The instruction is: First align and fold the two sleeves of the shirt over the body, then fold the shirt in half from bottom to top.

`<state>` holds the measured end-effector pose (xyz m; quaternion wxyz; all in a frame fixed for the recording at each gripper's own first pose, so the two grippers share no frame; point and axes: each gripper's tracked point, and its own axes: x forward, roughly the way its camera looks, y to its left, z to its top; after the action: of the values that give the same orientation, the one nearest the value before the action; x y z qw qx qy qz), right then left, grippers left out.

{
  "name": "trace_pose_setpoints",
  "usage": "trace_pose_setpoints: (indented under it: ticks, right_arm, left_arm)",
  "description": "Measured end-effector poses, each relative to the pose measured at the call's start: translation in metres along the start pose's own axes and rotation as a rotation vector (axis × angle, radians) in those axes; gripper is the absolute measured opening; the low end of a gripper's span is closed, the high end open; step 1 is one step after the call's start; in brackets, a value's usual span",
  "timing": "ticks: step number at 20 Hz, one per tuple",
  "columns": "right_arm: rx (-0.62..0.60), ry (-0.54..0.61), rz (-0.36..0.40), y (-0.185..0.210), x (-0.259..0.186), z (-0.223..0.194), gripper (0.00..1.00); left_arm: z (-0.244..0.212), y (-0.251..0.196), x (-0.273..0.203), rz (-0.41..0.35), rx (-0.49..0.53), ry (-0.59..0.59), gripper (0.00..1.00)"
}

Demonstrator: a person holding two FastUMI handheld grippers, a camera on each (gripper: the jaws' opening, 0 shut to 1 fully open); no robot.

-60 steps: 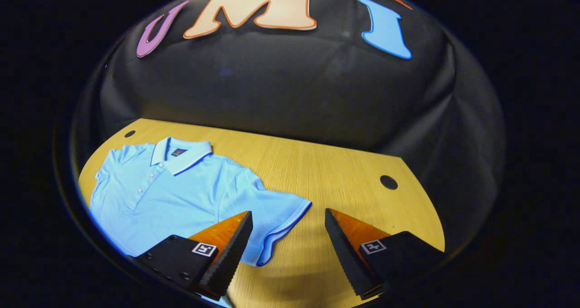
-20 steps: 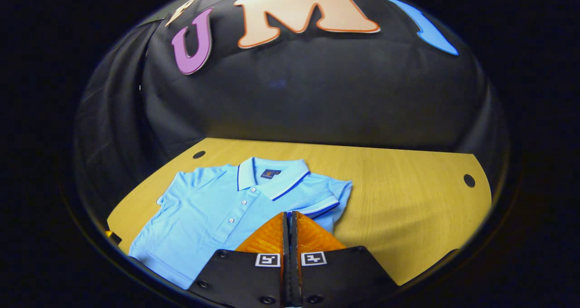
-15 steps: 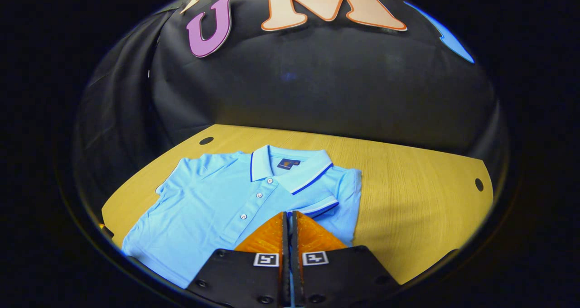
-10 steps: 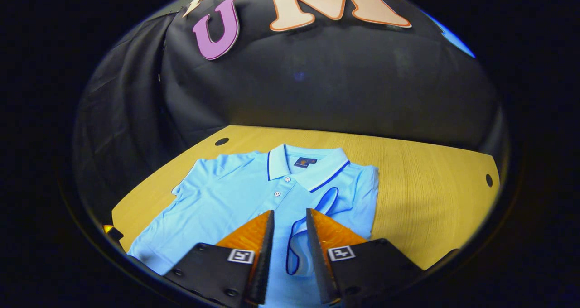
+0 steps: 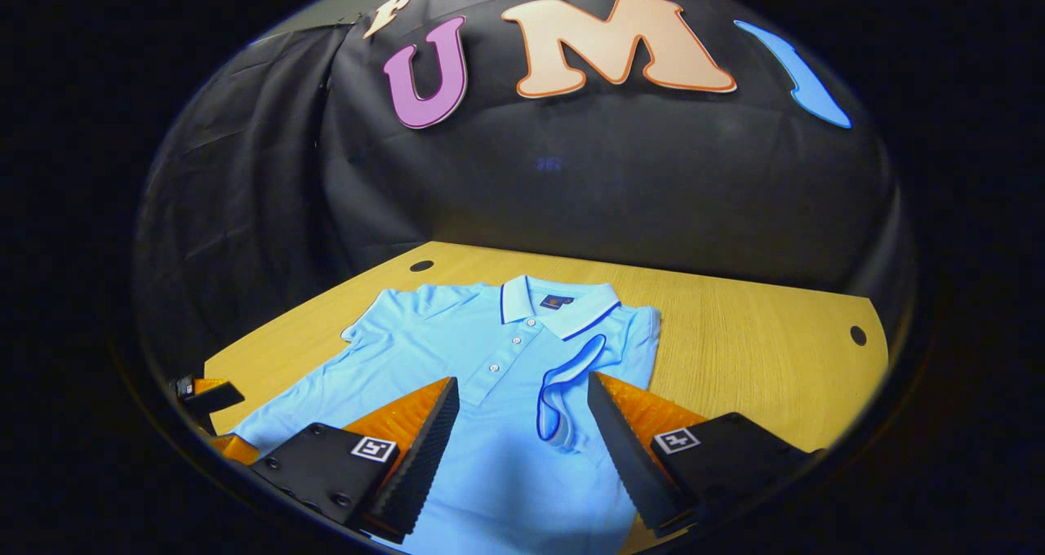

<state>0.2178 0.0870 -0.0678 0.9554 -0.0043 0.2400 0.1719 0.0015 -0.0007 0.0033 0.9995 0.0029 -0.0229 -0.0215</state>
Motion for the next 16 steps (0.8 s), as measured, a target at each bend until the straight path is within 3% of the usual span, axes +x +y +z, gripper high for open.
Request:
trace_pose_setpoints:
  ticks: [8,16]
  right_arm:
    - [-0.04,-0.134,-0.004,0.007,-0.093,-0.016,0.98]
    - [-0.04,-0.217,-0.148,-0.02,-0.173,-0.038,0.98]
  left_arm:
    - [-0.004,0.061,0.02,0.024,-0.11,0.14,0.94]
    - [0.048,0.149,0.07,0.07,-0.14,0.176,0.94]
